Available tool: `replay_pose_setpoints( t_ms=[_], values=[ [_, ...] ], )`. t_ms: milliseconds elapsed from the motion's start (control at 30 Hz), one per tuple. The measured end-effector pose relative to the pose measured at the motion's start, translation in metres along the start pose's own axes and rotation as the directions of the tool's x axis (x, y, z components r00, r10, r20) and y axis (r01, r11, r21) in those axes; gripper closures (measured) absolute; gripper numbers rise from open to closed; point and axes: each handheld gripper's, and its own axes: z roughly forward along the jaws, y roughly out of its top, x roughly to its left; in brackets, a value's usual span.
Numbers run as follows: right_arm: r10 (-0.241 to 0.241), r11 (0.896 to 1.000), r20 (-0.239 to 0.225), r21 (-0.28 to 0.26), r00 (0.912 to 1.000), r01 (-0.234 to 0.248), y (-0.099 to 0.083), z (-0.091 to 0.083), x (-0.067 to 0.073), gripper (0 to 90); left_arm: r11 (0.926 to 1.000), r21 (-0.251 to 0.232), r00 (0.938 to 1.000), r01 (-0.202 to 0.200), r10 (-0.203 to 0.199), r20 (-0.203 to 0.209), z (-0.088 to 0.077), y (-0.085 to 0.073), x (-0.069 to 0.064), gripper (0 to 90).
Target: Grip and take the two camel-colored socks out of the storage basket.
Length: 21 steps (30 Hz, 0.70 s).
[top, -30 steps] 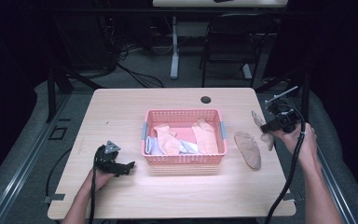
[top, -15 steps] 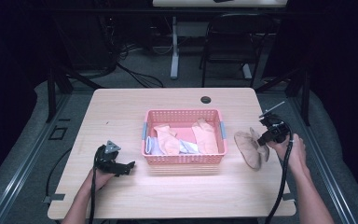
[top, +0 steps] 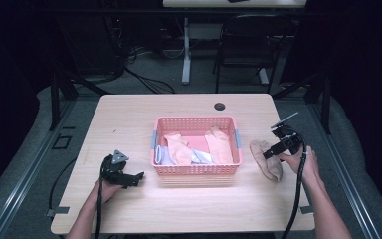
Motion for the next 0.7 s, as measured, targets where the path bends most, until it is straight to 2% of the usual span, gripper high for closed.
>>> replay_pose_setpoints(
  t_ms=[33,100,233,267,300,333,433,467,567,600,700],
  values=[
    [0.0,1.0,0.0,0.0,1.0,0.0,0.0,0.0,0.0,35.9,1.0,0.0,1.0,0.001,-0.001,0.0,0.0,0.0,0.0,0.3],
    [-0.003,0.999,0.0,-0.036,1.0,0.003,0.0,-0.01,0.005,29.6,1.0,0.0,1.0,0.001,-0.001,0.0,0.0,0.0,0.0,0.3],
    [-0.035,0.997,-0.016,-0.074,0.9993,0.034,-0.002,-0.024,0.016,14.0,1.0,0.0,1.0,0.001,-0.001,0.0,0.0,0.0,0.0,0.2],
    [-0.048,0.996,-0.005,-0.082,0.9988,0.048,-0.003,-0.029,0.022,10.4,1.0,0.0,1.0,0.001,-0.001,0.0,0.0,0.0,0.0,0.3],
    [-0.048,0.996,-0.005,-0.082,0.9988,0.048,-0.003,-0.029,0.022,10.4,1.0,0.0,1.0,0.001,-0.001,0.0,0.0,0.0,0.0,0.3],
    [-0.066,0.994,-0.013,-0.089,0.9977,0.065,-0.004,-0.032,0.026,5.5,1.0,0.0,1.0,0.001,-0.001,0.0,0.0,0.0,0.0,0.2],
    [-0.076,0.993,-0.002,-0.094,0.9971,0.076,-0.005,-0.034,0.032,4.1,1.0,0.0,1.0,0.001,-0.001,-0.001,0.0,0.0,0.0,0.2],
    [-0.091,0.991,-0.015,-0.098,0.9957,0.089,-0.008,-0.035,0.037,3.6,1.0,0.0,1.0,0.001,-0.001,0.0,0.0,0.0,0.0,0.2],
    [-0.102,0.99,-0.019,-0.097,0.9946,0.1,-0.011,-0.035,0.042,2.6,1.0,0.002,1.0,0.0,0.0,0.0,0.0,0.0,0.0,0.3],
    [-0.102,0.991,-0.016,-0.093,0.9946,0.101,-0.012,-0.035,0.045,0.0,1.0,0.002,1.0,0.0,0.0,0.0,0.0,0.0,0.0,0.2],
    [-0.132,0.989,-0.022,-0.075,0.991,0.13,-0.021,-0.028,0.055,0.0,1.0,0.001,1.0,-0.001,0.001,0.0,0.0,0.0,0.0,0.3]
  ],
)
